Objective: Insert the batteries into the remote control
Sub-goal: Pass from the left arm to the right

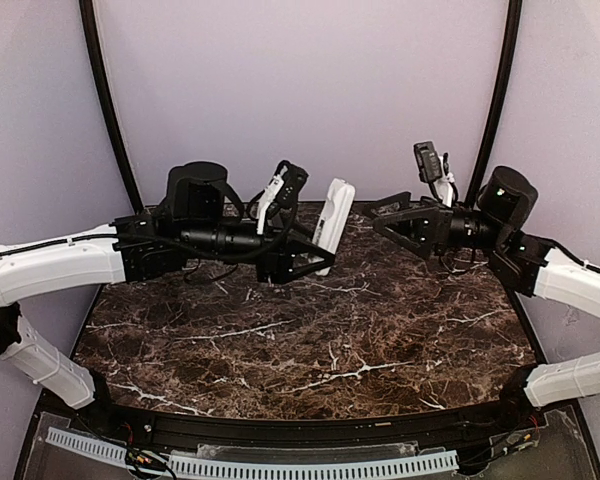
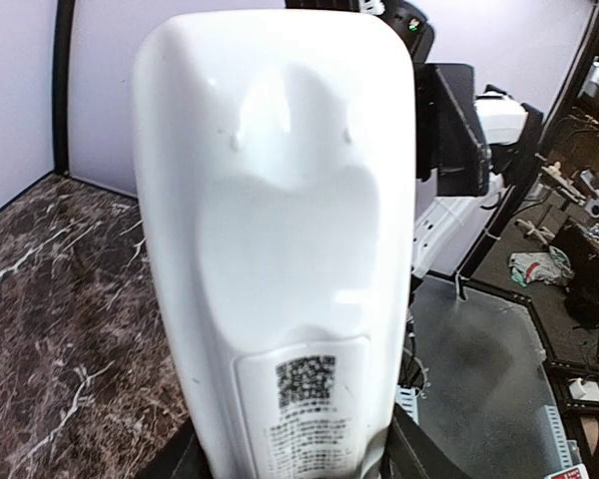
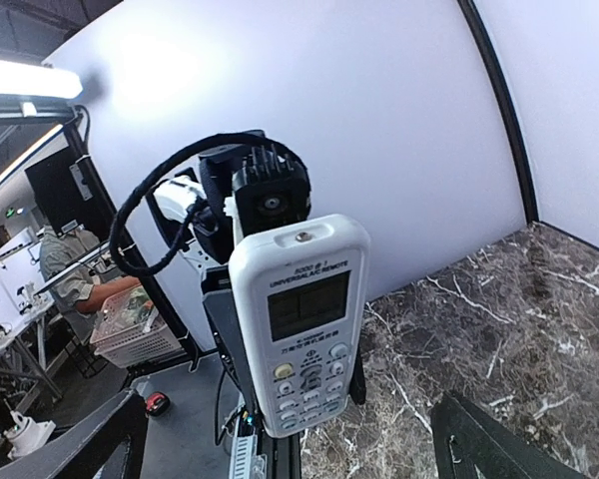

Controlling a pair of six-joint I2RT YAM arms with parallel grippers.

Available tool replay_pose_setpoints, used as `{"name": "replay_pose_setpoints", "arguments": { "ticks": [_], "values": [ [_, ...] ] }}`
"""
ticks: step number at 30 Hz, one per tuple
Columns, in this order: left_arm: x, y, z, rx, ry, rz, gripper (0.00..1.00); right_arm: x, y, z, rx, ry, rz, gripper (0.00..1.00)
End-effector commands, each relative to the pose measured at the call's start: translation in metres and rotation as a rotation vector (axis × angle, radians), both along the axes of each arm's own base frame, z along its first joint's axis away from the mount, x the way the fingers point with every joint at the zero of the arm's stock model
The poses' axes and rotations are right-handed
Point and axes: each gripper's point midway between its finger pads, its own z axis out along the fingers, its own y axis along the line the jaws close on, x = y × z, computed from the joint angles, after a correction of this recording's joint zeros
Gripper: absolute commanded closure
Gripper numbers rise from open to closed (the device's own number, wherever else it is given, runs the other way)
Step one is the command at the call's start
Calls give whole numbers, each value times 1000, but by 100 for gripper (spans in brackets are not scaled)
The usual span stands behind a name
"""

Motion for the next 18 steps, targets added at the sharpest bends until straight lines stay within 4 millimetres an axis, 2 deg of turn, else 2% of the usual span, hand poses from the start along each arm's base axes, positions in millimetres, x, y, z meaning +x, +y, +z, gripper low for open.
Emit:
{"name": "replay_pose_setpoints", "arguments": {
  "ticks": [1, 9, 18],
  "values": [
    [-26, -2, 33, -145, 4, -149, 69, -20, 4, 25, 51, -134, 101, 1],
    [-30, -6, 33, -176, 24, -189, 69, -25, 30, 30, 43, -110, 197, 3],
    [-26, -10, 18, -143, 36, -174, 70, -29, 47, 34, 40, -89, 267, 23]
  ]
}}
